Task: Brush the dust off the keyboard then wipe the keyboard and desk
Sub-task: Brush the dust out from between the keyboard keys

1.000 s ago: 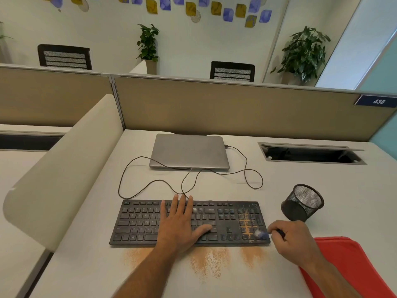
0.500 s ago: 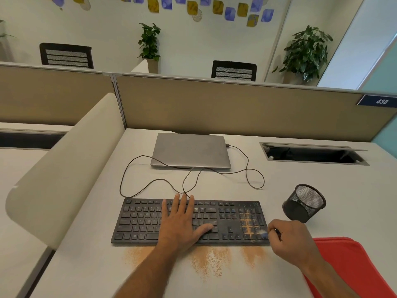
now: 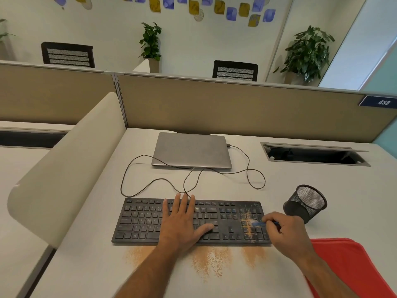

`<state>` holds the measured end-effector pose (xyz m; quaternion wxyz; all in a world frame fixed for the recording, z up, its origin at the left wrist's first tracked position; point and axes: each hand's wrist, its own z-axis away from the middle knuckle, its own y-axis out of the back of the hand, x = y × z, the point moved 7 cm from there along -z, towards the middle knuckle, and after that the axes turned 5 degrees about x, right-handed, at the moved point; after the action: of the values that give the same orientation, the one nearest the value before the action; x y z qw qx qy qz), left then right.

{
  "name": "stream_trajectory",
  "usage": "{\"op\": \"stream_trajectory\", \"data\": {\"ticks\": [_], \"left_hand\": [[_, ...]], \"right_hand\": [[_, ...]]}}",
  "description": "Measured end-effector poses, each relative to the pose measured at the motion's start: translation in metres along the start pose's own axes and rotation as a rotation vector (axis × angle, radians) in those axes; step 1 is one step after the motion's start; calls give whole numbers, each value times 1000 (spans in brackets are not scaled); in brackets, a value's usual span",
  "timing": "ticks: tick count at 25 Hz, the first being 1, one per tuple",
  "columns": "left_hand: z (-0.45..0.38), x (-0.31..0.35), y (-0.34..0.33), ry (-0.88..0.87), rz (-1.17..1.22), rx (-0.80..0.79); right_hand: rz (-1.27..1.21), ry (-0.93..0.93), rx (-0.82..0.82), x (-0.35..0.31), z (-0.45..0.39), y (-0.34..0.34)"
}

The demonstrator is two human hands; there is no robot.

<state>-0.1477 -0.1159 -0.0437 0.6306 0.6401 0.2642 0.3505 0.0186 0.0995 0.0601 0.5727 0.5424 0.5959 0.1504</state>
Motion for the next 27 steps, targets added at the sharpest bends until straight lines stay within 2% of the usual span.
{"op": "stream_trajectory", "data": {"ticks": [3,8,12,16,19,23,27], "left_hand": [[-1,0,-1,3,7,-6],[-1,0,0,0,7,-7],[0,0,0,2,4,-11],[0,0,1,-1,6,-17],[0,0,1,-1,4,-17],[0,0,1,1,9,-14],[0,1,1,1,8,-19]], "right_hand": [[60,51,-124,-2,4,-15],[10,40,-62,-5,-2,-10],[66,45,-145,-3,-1,-19],[69,17,-68,-3,-9,-12],[93,29,-148,-3,-7,-19],[86,7,-94,-3,-12,-13],[174,6,-155,2,-15,-20]]}}
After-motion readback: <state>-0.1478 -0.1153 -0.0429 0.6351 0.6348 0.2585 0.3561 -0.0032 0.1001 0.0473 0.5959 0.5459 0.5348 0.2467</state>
